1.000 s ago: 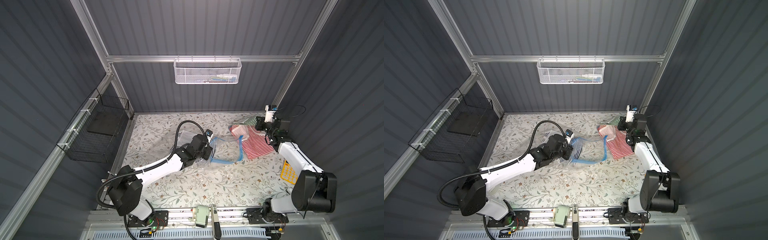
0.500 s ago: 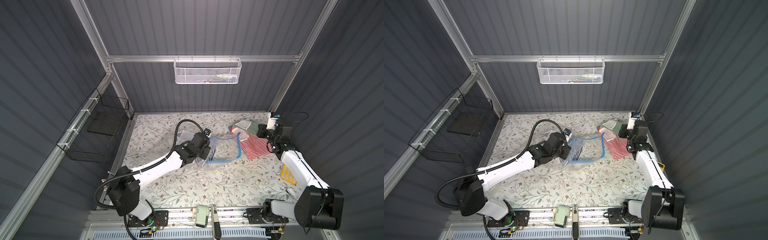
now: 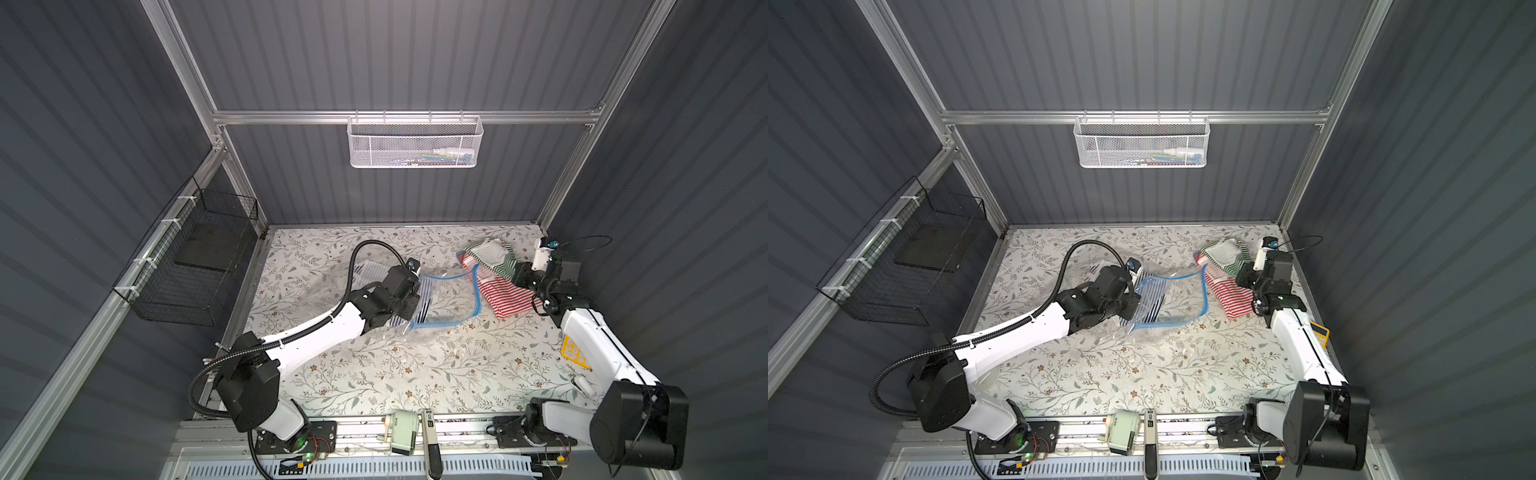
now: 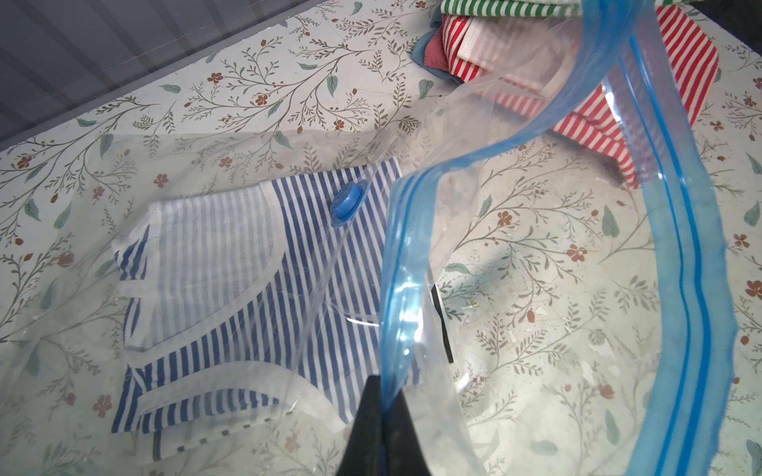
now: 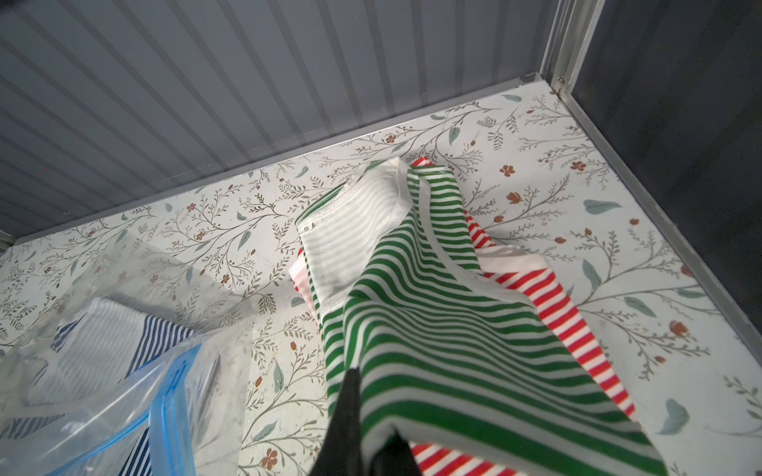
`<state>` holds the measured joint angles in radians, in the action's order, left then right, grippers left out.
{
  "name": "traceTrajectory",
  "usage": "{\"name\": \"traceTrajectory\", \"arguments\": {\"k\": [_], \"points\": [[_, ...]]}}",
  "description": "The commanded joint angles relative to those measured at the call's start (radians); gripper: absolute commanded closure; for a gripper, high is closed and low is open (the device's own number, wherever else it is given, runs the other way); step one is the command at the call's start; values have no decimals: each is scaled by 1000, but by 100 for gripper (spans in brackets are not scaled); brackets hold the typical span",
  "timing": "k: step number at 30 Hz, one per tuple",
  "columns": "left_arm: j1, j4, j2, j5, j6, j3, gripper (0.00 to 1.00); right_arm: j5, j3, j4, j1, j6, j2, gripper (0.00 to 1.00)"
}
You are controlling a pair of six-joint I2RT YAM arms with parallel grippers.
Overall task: Take the tank top out of the vacuum bag
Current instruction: Place the tank top on the tank top.
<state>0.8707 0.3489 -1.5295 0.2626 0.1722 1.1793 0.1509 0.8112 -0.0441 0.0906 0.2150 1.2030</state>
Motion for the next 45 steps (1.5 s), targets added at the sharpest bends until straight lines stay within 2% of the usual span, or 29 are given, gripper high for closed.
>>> {"name": "traceTrajectory", "arguments": {"k": [1,7,25,28,30,37,41,45], "points": [[-7,24,16,4,12,17,100,-6,-20,-9,-5,24,-39,100],[-6,9,23,-9,22,5,100,8,-51,-29,-5,51,-53,100],[-6,4,32,-16,20,-4,100,26,-105,-23,-5,83,38,99],[-6,1,34,-13,18,-5,100,26,-119,-18,-5,90,38,96],[-6,1,34,-15,18,-7,100,25,-126,-17,-5,96,39,90],[-6,-2,42,-11,18,-18,100,48,-136,-17,-5,118,50,86],[-6,-2,45,-11,15,-23,100,70,-143,-23,-5,128,48,73],[-6,0,49,-8,11,-22,100,67,-158,-31,-5,139,27,68]]}}
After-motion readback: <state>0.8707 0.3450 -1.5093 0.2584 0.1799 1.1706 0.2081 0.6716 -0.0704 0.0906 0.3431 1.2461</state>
